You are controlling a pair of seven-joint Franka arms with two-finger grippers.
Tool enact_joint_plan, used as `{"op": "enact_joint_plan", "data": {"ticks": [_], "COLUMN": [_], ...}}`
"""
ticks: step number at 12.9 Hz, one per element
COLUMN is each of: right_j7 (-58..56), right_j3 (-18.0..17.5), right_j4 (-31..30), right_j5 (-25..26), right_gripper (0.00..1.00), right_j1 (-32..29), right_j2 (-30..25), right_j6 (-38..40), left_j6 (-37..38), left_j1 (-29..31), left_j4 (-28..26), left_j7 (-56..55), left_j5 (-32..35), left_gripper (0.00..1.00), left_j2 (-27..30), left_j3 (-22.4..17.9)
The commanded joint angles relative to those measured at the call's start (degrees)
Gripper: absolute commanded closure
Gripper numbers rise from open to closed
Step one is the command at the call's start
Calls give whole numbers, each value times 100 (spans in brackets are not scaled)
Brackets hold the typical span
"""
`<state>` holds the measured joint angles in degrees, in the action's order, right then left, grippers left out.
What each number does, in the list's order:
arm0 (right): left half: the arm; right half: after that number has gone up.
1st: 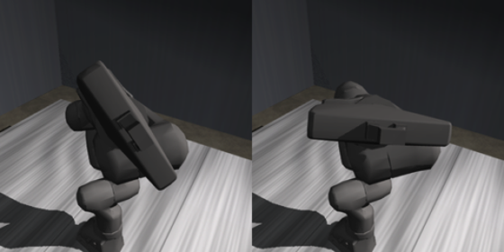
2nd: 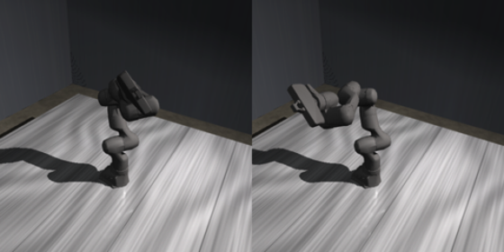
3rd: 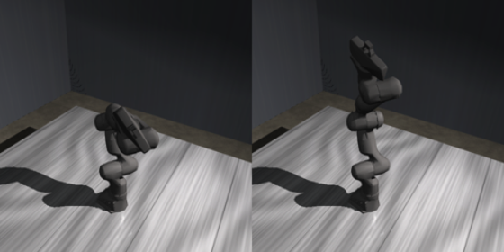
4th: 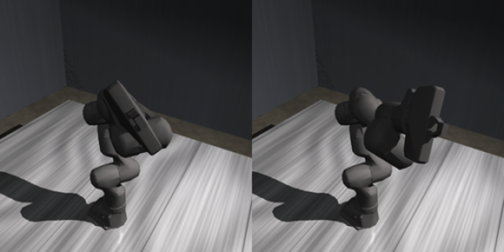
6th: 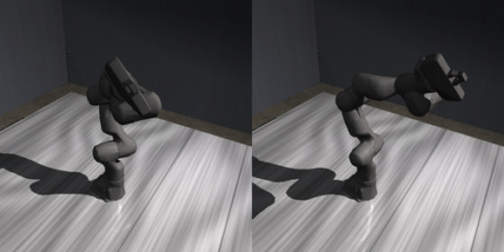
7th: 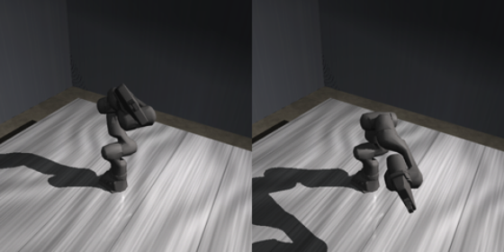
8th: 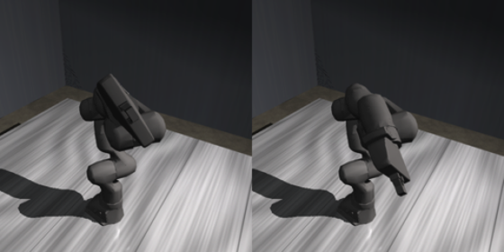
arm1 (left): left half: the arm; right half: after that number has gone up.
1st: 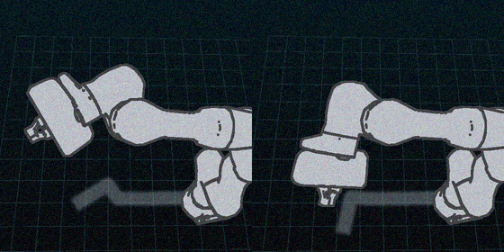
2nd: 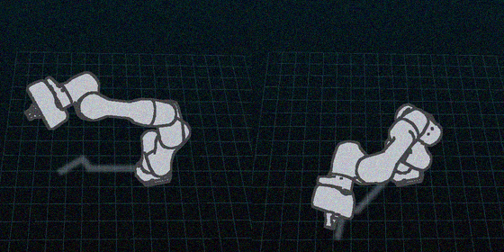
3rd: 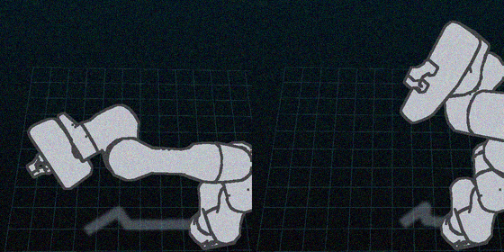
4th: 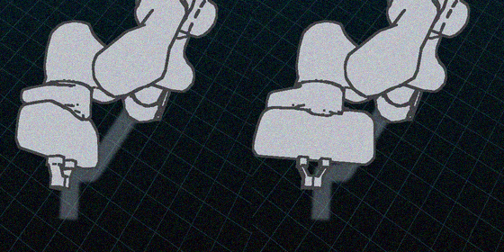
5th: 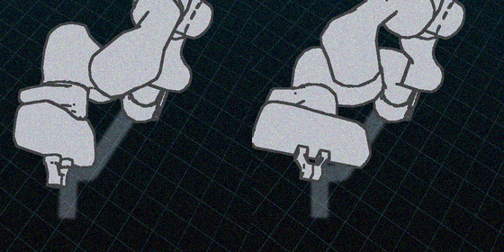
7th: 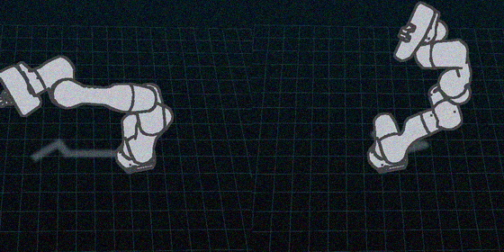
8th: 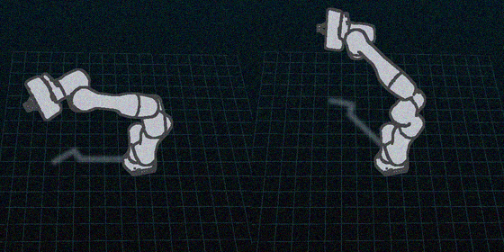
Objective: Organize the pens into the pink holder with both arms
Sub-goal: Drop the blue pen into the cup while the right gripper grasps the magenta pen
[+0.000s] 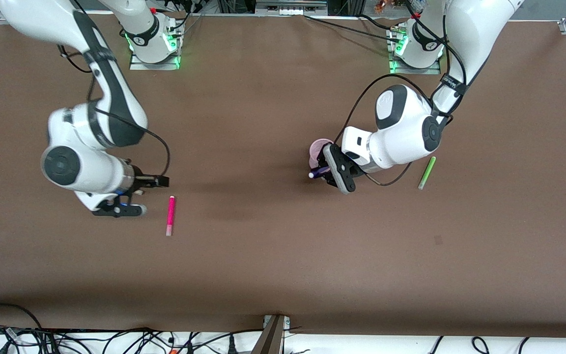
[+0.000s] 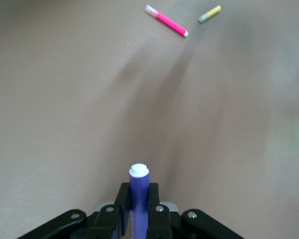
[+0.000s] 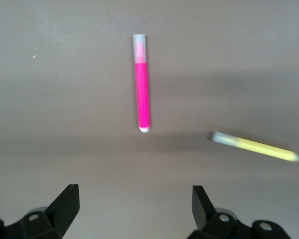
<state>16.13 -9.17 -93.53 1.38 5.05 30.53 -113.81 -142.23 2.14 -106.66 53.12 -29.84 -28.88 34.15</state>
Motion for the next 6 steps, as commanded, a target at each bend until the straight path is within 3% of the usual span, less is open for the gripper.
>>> {"op": "enact_joint_plan", "data": {"ticks": [1, 6], "right_j7": [215, 329], "right_j3": [12, 21], "right_j4": [-243, -351], "right_j5": [-16, -15], "right_gripper": [0, 1], "right_j1": [-13, -66], "right_j2": [330, 752], "right_j6": [-701, -1415], "left_j6": [-147, -323], "left_j1": [-3, -144], "left_j4": [-311, -557], "left_j7": [208, 137], "left_j5": [-163, -154], "left_gripper": [100, 100], "left_j2": [93, 93], "left_j3": [83, 206]}}
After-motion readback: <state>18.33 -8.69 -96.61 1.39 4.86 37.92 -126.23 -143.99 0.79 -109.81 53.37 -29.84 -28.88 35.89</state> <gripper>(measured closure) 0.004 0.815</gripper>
